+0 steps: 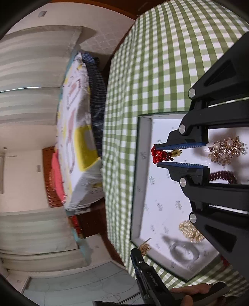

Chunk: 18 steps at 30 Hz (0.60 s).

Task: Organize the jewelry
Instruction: 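Lower the chain and tassel into the tray and open both tools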

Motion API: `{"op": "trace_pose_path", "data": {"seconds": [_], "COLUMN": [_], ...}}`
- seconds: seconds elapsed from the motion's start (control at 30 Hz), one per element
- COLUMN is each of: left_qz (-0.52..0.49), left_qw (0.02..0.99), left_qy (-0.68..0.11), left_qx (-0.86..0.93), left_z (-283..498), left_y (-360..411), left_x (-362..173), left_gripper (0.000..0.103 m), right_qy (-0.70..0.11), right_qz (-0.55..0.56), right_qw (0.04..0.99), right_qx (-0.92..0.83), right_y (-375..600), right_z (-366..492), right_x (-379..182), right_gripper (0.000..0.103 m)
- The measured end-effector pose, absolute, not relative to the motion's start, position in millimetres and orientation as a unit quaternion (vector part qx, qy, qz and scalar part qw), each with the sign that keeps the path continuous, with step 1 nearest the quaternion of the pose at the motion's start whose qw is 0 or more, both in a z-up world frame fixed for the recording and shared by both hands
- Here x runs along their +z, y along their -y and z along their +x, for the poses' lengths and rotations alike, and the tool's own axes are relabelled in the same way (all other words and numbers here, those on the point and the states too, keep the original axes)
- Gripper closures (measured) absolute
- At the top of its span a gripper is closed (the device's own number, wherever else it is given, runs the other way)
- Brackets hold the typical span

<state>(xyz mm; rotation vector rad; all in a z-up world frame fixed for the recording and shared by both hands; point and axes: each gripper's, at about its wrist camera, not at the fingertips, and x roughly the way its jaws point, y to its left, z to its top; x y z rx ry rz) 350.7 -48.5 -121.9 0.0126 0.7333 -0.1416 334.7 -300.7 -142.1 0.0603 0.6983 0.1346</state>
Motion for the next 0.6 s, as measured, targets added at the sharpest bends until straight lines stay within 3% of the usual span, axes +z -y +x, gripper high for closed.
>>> {"op": "trace_pose_path", "data": {"seconds": [0.33, 0.47, 0.6], "left_qz": [0.005, 0.01, 0.014], "left_qw": [0.904, 0.905, 0.906], "left_qy": [-0.425, -0.421, -0.419], "left_qx": [-0.058, -0.056, -0.056], "left_z": [372, 370, 371], "left_y": [48, 48, 52], "left_x": [-154, -152, -151], "left_gripper": [0.09, 0.075, 0.073], "right_qy": [-0.396, -0.407, -0.414], "right_qz": [0.03, 0.031, 0.028], "right_qw": [0.916, 0.911, 0.908], "right_qx": [0.06, 0.056, 0.057], "right_y": [304, 304, 303], "right_z": [353, 358, 359], "right_x": [-167, -171, -172], "right_gripper": [0.09, 0.09, 0.087]}}
